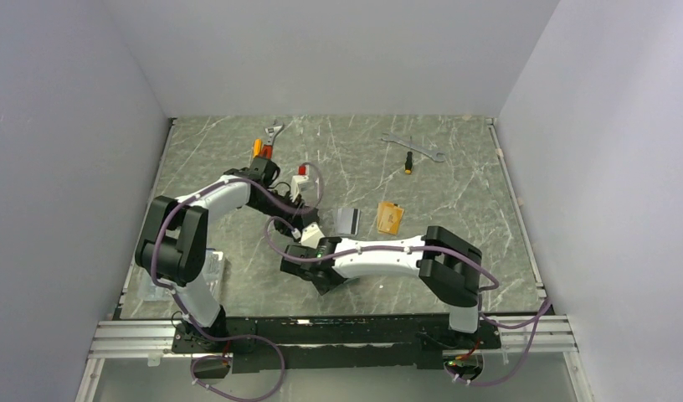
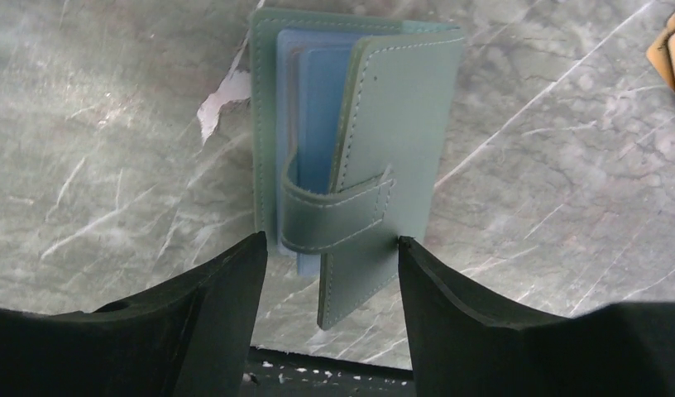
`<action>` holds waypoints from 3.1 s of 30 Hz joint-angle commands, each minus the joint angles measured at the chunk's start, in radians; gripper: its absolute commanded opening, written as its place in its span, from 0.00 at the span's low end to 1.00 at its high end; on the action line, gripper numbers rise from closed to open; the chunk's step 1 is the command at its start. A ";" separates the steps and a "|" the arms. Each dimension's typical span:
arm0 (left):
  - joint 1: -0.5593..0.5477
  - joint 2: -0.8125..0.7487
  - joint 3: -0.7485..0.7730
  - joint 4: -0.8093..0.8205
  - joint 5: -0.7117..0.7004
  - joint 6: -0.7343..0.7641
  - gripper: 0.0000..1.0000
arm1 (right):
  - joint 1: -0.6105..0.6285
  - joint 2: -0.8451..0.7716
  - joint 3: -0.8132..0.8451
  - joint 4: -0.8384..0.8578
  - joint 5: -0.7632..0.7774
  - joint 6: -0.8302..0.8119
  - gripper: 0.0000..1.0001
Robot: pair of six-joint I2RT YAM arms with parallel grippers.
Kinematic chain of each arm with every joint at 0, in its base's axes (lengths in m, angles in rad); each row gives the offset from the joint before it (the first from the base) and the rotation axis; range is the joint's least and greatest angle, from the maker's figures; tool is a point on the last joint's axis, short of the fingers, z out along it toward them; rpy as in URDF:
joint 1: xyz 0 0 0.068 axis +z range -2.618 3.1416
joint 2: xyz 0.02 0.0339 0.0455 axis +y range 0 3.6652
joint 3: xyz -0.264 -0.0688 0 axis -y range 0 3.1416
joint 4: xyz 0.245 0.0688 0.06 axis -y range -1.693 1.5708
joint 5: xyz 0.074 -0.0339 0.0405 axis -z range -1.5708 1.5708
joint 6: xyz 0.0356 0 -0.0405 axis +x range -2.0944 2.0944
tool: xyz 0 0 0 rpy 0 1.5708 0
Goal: Put the credit cards into the card holder
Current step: Close the card holder at the center of the board.
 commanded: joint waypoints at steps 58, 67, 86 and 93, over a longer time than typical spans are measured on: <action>-0.103 0.048 -0.032 0.174 0.003 -0.151 0.29 | -0.577 -0.821 -0.864 0.745 -0.519 0.150 0.00; -0.185 0.107 -0.004 0.223 -0.017 -0.246 0.29 | -0.603 -0.848 -0.947 0.600 -0.474 0.234 0.00; -0.291 0.234 0.040 0.347 0.259 -0.378 0.29 | -0.616 -0.689 -0.960 0.619 -0.477 0.260 0.00; -0.269 0.128 0.104 0.202 0.208 -0.269 0.30 | -0.633 -0.667 -0.970 0.596 -0.465 0.263 0.00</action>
